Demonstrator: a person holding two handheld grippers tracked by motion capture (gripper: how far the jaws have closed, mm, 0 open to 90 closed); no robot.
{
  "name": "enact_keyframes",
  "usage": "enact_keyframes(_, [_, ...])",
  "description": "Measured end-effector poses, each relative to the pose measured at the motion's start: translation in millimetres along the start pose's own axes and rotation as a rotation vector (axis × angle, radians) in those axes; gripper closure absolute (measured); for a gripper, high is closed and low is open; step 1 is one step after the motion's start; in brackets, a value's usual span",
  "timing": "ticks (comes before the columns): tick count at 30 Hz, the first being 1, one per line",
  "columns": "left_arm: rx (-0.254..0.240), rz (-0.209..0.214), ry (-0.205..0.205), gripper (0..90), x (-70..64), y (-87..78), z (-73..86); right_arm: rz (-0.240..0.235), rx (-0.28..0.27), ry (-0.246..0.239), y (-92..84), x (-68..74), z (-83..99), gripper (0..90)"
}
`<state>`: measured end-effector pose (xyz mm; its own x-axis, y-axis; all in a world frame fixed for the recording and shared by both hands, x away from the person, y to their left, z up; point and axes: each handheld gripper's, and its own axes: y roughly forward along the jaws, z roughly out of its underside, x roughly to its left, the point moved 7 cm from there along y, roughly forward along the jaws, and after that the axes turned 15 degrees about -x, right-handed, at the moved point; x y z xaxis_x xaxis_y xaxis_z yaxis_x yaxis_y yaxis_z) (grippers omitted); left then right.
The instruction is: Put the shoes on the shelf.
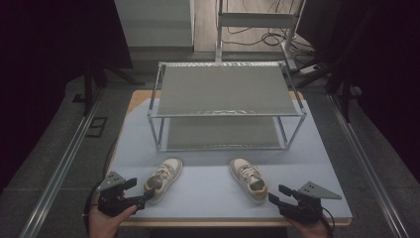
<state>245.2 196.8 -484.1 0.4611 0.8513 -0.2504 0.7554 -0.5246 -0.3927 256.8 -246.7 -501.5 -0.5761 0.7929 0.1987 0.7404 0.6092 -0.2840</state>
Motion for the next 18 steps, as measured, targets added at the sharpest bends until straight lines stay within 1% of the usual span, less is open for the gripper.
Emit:
enact_keyframes(2, [0.026,-0.014,0.017,16.4,-1.1,3.1,-0.1,-0.004,0.006,-0.003,2.7,2.5,-4.1,36.5])
enact_keyframes(4, [0.049,-0.018,0.024,15.8,-2.3,6.9,-0.1,-0.006,0.018,-0.008,7.4,5.2,-7.1,32.0])
enact_keyframes(6, [0.074,-0.024,0.036,14.7,-3.1,12.6,0.0,-0.013,0.037,-0.013,15.9,10.5,-9.3,27.5])
enact_keyframes(9, [0.107,-0.043,0.057,14.3,-3.9,23.5,0.1,0.003,0.078,-0.040,29.2,16.5,-7.8,22.1])
enact_keyframes(10, [0.119,-0.041,0.059,14.0,-4.9,27.9,0.5,0.010,0.106,-0.047,37.8,18.1,-6.0,20.0])
enact_keyframes(11, [0.129,-0.037,0.064,14.0,-5.8,31.1,1.1,0.010,0.106,-0.047,37.8,18.1,-6.0,20.0])
enact_keyframes(13, [0.158,-0.037,0.076,13.6,-8.1,40.6,3.4,0.020,0.124,-0.051,45.1,18.3,-5.0,18.0])
enact_keyframes(16, [0.199,-0.066,0.098,12.2,-8.2,52.2,8.3,0.029,0.155,-0.066,57.4,20.5,-2.7,16.4])
enact_keyframes(17, [0.217,-0.076,0.112,12.1,-7.3,56.0,10.6,0.028,0.167,-0.072,61.2,21.3,-1.5,16.0])
enact_keyframes(18, [0.227,-0.080,0.114,12.0,-7.0,58.1,12.1,0.028,0.182,-0.077,65.7,22.4,0.0,15.4])
